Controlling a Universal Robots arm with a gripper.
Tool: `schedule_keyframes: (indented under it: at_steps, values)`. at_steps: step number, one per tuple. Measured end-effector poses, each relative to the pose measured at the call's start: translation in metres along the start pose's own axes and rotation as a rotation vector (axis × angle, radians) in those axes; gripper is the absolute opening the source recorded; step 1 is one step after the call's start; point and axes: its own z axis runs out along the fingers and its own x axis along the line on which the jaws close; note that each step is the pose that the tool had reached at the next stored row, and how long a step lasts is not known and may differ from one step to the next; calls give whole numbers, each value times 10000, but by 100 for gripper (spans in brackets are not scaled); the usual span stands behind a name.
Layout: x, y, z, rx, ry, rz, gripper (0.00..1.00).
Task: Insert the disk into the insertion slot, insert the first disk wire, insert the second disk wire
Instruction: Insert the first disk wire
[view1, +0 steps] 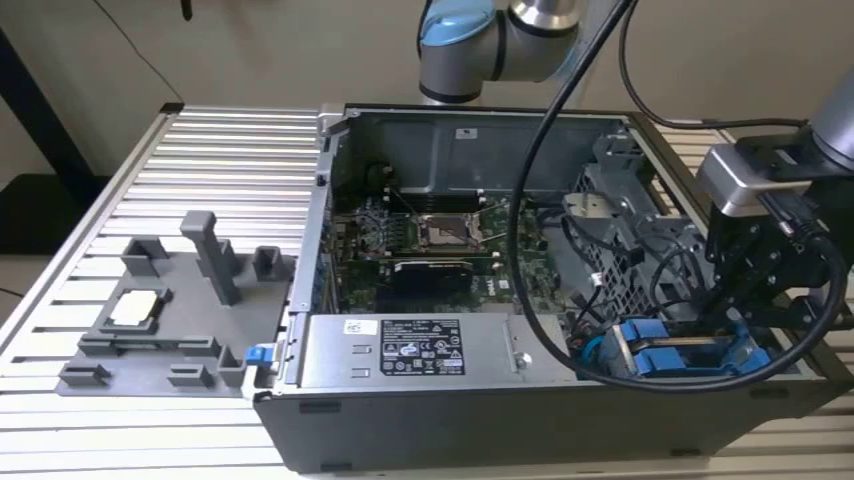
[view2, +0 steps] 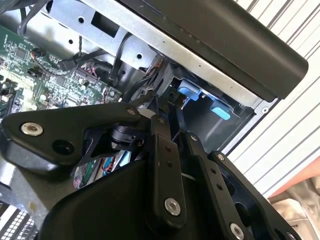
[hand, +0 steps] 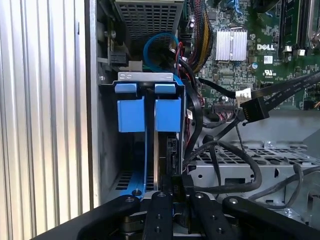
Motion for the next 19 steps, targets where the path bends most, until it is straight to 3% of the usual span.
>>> schedule_keyframes:
  at_steps: [5,9,10,19]
  values:
    - [2,1,45,-1,7,-2,19]
    - [1,2,40,-11,-14,-1,20]
    - [0,1,7,-16,-8,-1,27]
    - [-10,-9,-347,-26,-1,-1,27]
